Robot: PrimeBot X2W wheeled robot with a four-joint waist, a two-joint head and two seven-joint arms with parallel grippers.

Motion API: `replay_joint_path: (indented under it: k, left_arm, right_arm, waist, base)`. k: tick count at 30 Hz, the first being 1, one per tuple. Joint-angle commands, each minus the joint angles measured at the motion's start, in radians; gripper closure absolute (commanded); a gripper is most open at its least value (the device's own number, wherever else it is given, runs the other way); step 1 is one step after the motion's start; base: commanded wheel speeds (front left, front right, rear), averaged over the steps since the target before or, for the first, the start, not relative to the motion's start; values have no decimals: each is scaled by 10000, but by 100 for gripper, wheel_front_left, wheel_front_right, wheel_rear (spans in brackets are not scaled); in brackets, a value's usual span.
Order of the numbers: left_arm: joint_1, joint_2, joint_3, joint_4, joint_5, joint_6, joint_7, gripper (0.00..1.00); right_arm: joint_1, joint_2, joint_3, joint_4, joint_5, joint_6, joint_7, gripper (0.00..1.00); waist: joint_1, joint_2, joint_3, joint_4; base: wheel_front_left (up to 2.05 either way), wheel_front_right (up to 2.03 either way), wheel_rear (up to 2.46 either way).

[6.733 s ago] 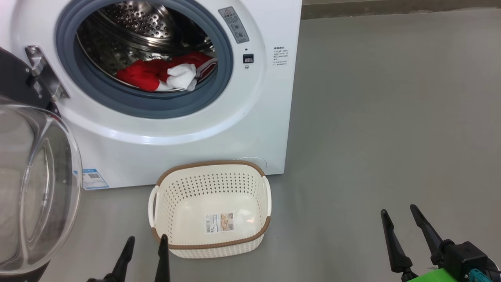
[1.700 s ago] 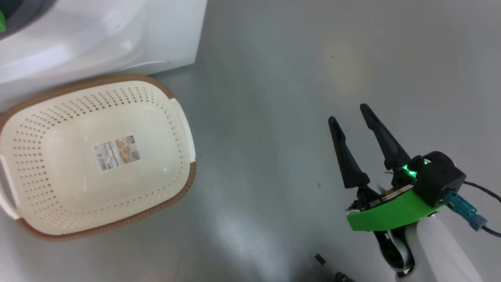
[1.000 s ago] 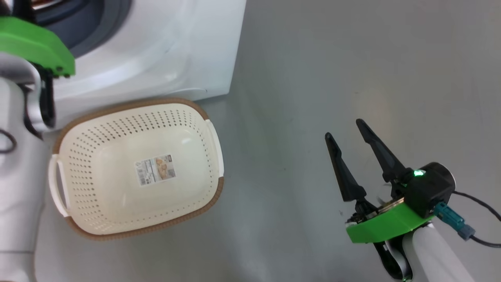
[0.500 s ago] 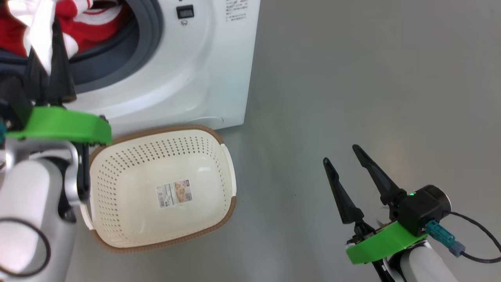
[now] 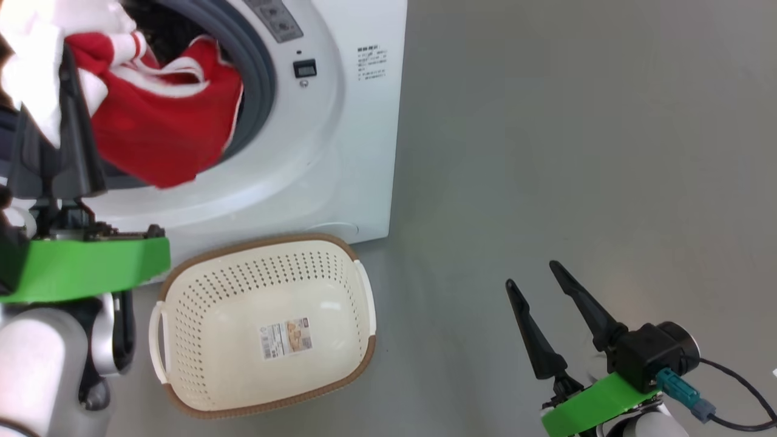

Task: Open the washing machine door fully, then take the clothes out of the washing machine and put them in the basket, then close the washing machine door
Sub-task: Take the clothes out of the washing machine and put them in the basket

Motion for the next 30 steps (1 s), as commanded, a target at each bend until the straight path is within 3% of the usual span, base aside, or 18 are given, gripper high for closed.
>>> replay_joint_path:
  k: [1,8,15,23,30]
  left_arm:
    - [34,451,432,-433,105,89,-53,100]
    - [500,559,425,-818,19,43,-85,100]
    - [1617,415,458,-1105,-75,287,-330,100]
    - [3058,-247,263,-445,-444,525,-751,100]
    - [3600,-1079,-397,988,-614,319,-1121,100]
  right_arm:
    - [119,-34,198,-167,-169,33,-63,0]
    - [425,-9,230,-65,-196,33,-63,0]
    - [559,8,208,-102,-228,33,-63,0]
    - [467,22,105,-284,-265,33,-63,0]
    - [226,-22,-3,-436,-355,33,-63,0]
  waist:
    - [0,0,-337,2]
    - [0,0,-799,51]
    - [0,0,-952,59]
    - [0,0,-634,133]
    - [0,0,-79,116]
  base:
    - [0,0,0]
    - [0,0,0]
    - [0,0,0]
    - [0,0,0]
    - [0,0,0]
